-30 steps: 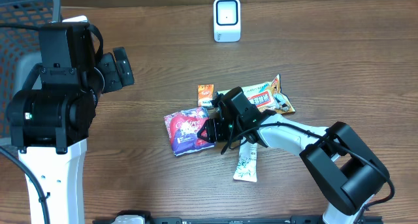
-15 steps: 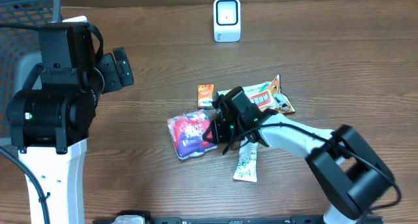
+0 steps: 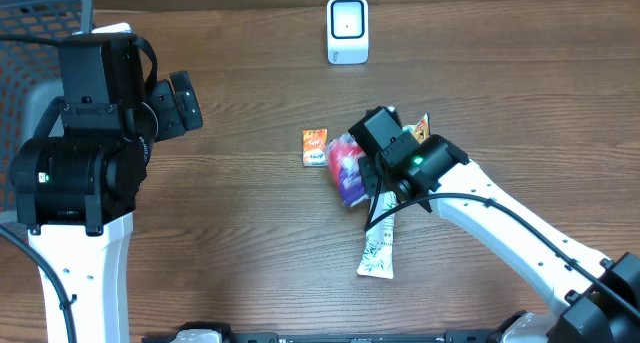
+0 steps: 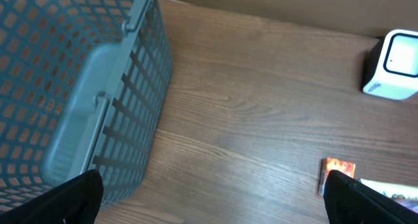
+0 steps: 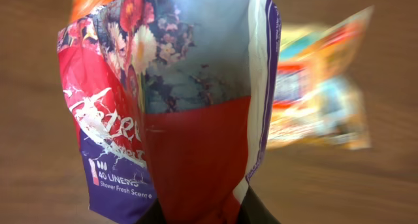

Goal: Scan the item barcode
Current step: 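Grasp the purple-red package with the right gripper and lift it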

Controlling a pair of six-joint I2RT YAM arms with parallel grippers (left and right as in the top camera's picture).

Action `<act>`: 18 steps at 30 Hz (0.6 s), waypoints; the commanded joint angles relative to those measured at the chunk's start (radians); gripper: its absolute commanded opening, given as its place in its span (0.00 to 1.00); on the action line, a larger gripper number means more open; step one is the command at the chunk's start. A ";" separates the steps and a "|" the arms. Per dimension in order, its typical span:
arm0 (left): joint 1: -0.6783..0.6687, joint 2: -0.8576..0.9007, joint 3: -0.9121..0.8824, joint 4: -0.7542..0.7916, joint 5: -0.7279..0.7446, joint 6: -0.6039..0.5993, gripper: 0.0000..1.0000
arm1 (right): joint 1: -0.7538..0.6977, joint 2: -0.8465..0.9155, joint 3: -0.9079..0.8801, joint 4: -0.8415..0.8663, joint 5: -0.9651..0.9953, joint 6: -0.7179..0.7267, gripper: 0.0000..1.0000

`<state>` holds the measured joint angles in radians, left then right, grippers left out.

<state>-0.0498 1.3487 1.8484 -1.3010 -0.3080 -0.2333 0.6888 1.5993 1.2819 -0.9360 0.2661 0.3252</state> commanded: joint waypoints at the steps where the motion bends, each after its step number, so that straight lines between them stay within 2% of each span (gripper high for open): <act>1: 0.006 0.004 0.011 0.020 -0.070 -0.026 1.00 | 0.011 -0.019 0.035 0.002 0.291 -0.020 0.04; 5: 0.006 0.004 0.011 0.060 -0.153 -0.110 1.00 | 0.064 -0.019 0.036 0.056 0.531 -0.099 0.04; 11: 0.006 0.011 0.010 0.104 -0.156 -0.203 1.00 | 0.214 -0.019 0.036 0.219 0.789 -0.377 0.04; 14: 0.006 0.027 0.010 0.131 -0.177 -0.217 1.00 | 0.282 -0.019 0.034 0.255 0.813 -0.490 0.04; 18: 0.006 0.043 0.010 0.186 -0.212 -0.220 1.00 | 0.328 -0.009 0.024 0.254 0.811 -0.517 0.04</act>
<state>-0.0498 1.3724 1.8484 -1.1423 -0.4686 -0.4175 1.0000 1.5997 1.2903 -0.6903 0.9970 -0.1047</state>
